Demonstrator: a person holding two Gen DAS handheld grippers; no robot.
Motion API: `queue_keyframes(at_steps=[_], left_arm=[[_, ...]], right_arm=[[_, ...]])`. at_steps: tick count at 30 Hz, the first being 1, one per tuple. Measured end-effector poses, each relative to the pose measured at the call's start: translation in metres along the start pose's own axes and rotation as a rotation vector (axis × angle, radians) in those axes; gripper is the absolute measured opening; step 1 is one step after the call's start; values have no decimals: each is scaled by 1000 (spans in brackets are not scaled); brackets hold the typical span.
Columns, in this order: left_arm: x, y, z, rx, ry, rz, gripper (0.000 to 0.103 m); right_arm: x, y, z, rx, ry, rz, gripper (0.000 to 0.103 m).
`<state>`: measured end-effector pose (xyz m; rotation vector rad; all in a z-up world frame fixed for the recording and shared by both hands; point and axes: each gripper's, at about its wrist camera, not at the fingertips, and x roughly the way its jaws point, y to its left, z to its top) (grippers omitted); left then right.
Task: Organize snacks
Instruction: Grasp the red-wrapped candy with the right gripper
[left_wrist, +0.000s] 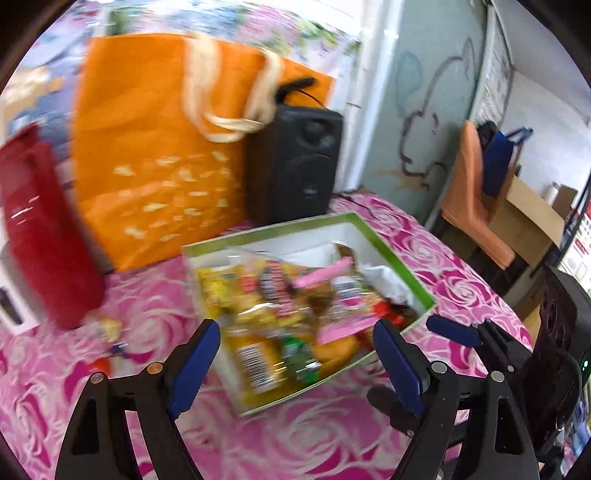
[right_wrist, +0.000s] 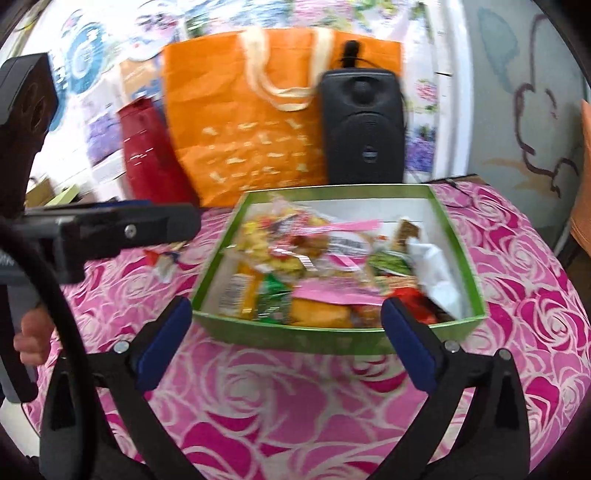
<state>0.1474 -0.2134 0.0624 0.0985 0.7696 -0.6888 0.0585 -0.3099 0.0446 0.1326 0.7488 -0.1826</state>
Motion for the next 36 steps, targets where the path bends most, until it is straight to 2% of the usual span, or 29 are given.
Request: queue_keyframes(at_steps=[10, 12, 14, 19, 22, 28, 32, 34, 36], left_arm=[[-46, 98, -38, -144, -9, 158, 87], [-52, 122, -47, -181, 0, 204, 87], [-56, 142, -53, -215, 4, 237, 87], [-65, 183, -62, -292, 4, 278, 87], [-69, 203, -65, -327, -5, 292, 87], [-68, 233, -69, -382, -10, 285, 87], [-62, 242, -70, -383, -8, 283, 87], [-57, 246, -70, -387, -3, 270, 87], [-51, 248, -68, -388, 7, 262, 86]], right_arm=[[23, 106, -2, -195, -8, 121, 102], [30, 125, -3, -223, -2, 177, 102], [40, 141, -3, -246, 18, 228, 102], [82, 180, -8, -341, 123, 215, 102], [106, 181, -6, -298, 151, 259, 102], [154, 178, 7, -198, 180, 255, 101], [191, 173, 17, -112, 221, 247, 79], [205, 174, 18, -119, 234, 221, 74], [220, 174, 16, -115, 264, 217, 53]])
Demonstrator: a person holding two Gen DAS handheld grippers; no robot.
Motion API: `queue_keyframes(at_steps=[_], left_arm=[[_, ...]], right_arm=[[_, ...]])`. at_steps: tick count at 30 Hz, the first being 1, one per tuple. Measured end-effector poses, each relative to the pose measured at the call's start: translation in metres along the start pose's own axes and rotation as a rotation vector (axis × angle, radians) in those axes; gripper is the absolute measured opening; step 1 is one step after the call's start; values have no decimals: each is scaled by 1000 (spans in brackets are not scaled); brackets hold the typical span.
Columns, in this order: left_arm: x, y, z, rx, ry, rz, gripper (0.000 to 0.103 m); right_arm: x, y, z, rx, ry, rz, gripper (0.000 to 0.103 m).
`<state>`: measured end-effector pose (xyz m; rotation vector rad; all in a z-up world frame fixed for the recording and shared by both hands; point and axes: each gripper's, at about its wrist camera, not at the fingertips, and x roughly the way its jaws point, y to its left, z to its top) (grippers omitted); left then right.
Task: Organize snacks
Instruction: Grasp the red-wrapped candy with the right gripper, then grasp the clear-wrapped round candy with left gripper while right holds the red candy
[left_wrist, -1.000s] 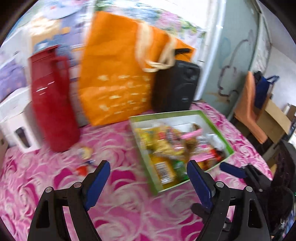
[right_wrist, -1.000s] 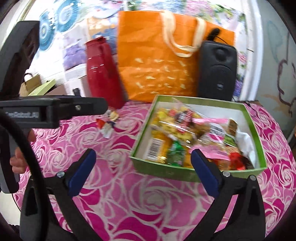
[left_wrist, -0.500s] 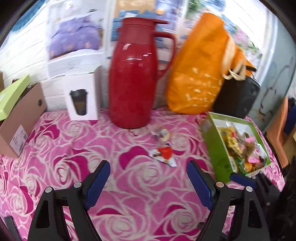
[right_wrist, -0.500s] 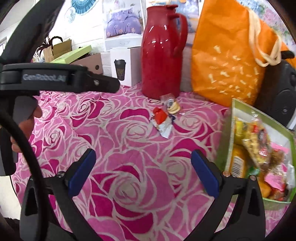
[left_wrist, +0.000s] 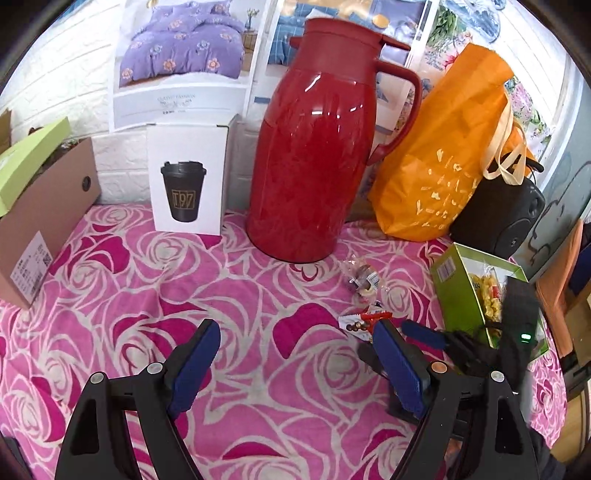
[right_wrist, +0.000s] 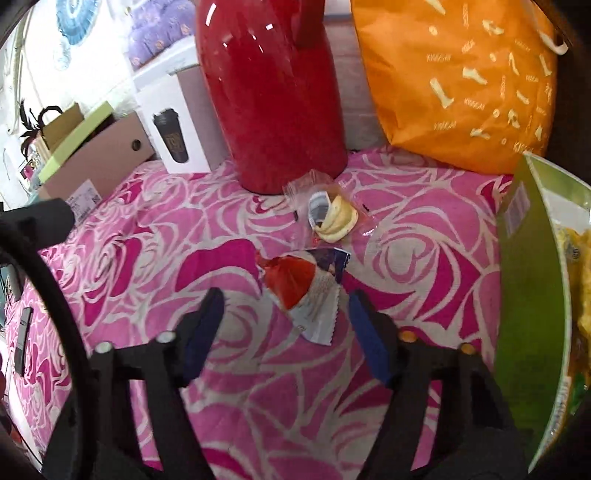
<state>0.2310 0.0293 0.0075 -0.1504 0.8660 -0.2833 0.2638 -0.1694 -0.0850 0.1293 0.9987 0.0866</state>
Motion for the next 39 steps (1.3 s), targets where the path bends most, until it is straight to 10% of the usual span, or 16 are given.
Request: queue_keyframes(at_steps=[1, 17, 23, 39], left_arm=[[2, 0, 1, 2, 3, -3, 86], [112, -73, 27, 11, 113, -121, 80], [141, -74, 24, -18, 184, -123, 24], [25, -78, -62, 266, 272, -212, 22]], right_arm=[[4, -3, 0, 11, 19, 1, 30], [-105, -19, -88, -42, 12, 37, 29], [-108, -25, -97, -16, 28, 47, 30], [-137, -17, -125, -21, 28, 46, 30]])
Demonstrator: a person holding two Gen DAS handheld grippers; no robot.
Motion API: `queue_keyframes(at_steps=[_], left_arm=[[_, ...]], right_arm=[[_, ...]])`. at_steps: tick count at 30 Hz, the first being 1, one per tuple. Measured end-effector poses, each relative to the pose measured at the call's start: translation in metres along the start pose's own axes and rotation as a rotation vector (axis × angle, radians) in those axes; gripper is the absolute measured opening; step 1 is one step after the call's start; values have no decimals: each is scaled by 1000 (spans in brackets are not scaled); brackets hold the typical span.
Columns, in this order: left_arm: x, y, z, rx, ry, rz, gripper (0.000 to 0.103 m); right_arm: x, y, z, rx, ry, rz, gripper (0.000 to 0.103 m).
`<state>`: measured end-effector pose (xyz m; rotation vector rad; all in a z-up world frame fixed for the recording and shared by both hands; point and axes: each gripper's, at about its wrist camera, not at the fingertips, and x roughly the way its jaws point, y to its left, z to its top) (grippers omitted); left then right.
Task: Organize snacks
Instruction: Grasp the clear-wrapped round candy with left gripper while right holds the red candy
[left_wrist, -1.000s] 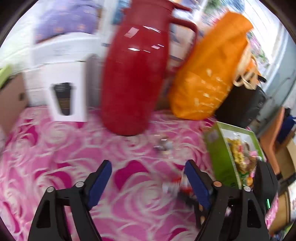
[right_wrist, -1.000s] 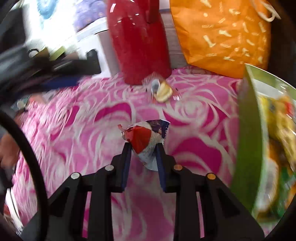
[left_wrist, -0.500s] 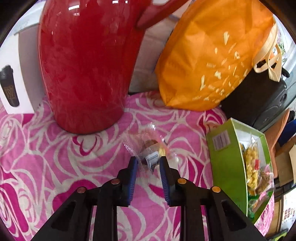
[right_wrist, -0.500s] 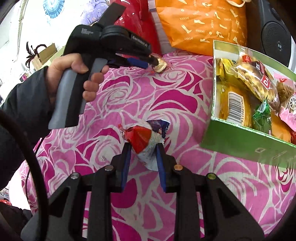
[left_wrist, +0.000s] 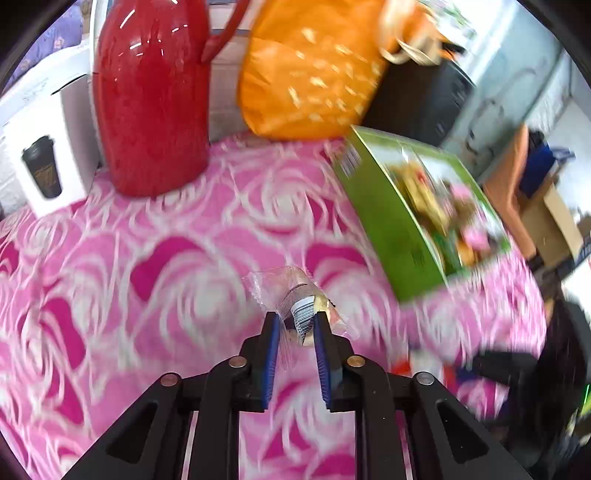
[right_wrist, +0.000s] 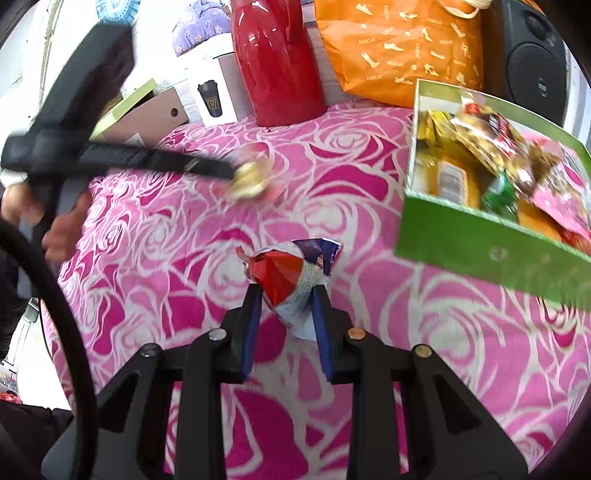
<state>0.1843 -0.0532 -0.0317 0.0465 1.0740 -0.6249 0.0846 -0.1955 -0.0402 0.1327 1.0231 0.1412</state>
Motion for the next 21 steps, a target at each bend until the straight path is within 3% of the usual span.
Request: queue_keyframes(at_steps=[2, 3, 5, 7, 11, 21], left_arm=[[-7, -2, -23, 5, 17, 28, 32], [-9, -1, -30, -2, 30, 41, 49], [-13, 2, -43, -31, 32, 72, 66], [-15, 4, -50, -44, 26, 87, 66], [-19, -1, -56, -63, 21, 49, 66], [-3, -28, -37, 4, -10, 86, 66]], right_arm=[[-3, 0, -8, 4, 12, -3, 30], [-4, 1, -12, 4, 22, -4, 30], [-4, 3, -17, 4, 38, -6, 31], [-5, 5, -20, 3, 41, -7, 33], [-11, 10, -23, -5, 24, -11, 51], [-13, 15, -25, 8, 16, 3, 51]])
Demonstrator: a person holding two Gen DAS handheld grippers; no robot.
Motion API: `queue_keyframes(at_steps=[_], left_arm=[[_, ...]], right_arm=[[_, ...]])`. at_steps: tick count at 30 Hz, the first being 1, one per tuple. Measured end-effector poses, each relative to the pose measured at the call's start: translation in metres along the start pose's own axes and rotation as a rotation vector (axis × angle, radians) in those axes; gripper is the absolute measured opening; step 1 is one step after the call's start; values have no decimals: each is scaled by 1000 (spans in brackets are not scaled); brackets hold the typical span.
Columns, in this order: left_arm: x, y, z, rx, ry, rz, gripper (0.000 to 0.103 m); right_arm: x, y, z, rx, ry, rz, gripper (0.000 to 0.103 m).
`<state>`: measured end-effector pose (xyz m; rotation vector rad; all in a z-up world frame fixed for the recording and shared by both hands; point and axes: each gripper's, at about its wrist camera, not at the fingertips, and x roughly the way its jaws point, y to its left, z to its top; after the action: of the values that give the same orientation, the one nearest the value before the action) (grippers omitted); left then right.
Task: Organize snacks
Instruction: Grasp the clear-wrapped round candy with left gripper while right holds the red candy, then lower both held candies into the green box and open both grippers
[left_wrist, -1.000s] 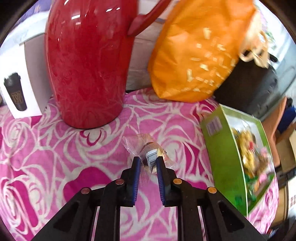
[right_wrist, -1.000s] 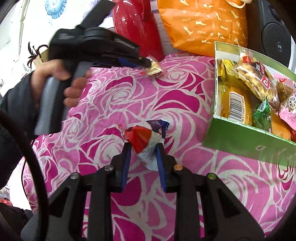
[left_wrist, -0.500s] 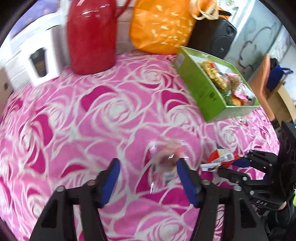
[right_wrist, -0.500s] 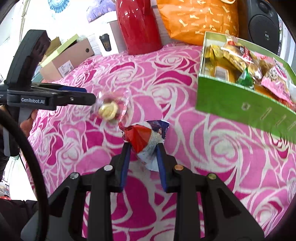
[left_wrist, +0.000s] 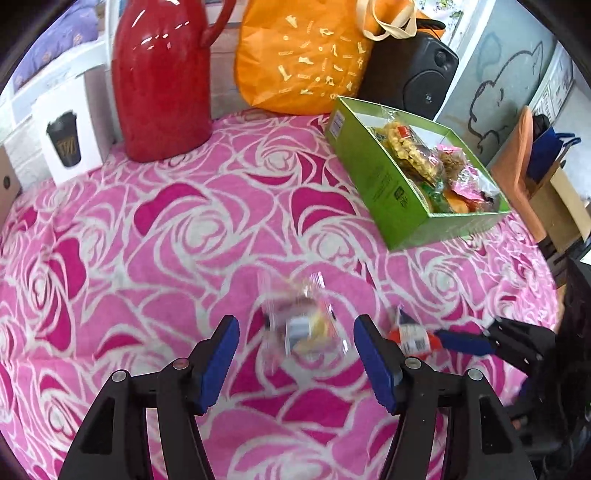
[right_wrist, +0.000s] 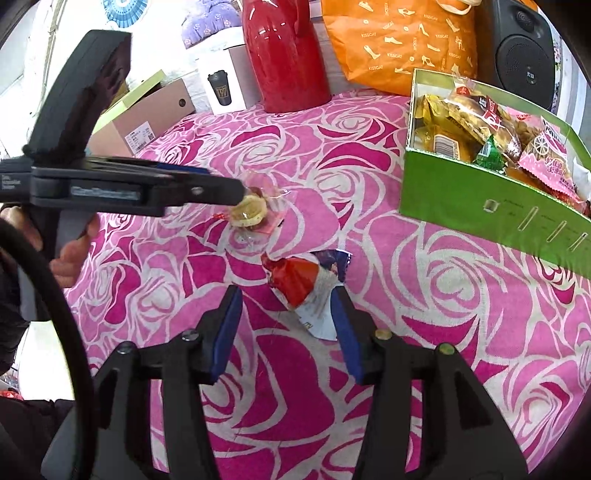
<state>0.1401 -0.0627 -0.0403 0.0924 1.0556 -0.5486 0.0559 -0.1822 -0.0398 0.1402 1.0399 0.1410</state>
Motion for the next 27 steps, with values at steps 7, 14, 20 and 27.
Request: queue_keyframes(at_steps=[7, 14, 20, 27], left_arm=[[24, -1, 2, -7, 43, 2, 39], [16, -16, -1, 27, 23, 0, 33], [-27, -42, 27, 65, -61, -38, 33], [-75, -96, 94, 149, -196, -94, 33]], right_arm=[[15, -6, 2, 21, 16, -11, 51], [3, -7, 2, 20, -19, 19, 34], [-44, -25, 23, 52, -141, 3, 34], [-124, -67, 66, 64, -341, -135, 34]])
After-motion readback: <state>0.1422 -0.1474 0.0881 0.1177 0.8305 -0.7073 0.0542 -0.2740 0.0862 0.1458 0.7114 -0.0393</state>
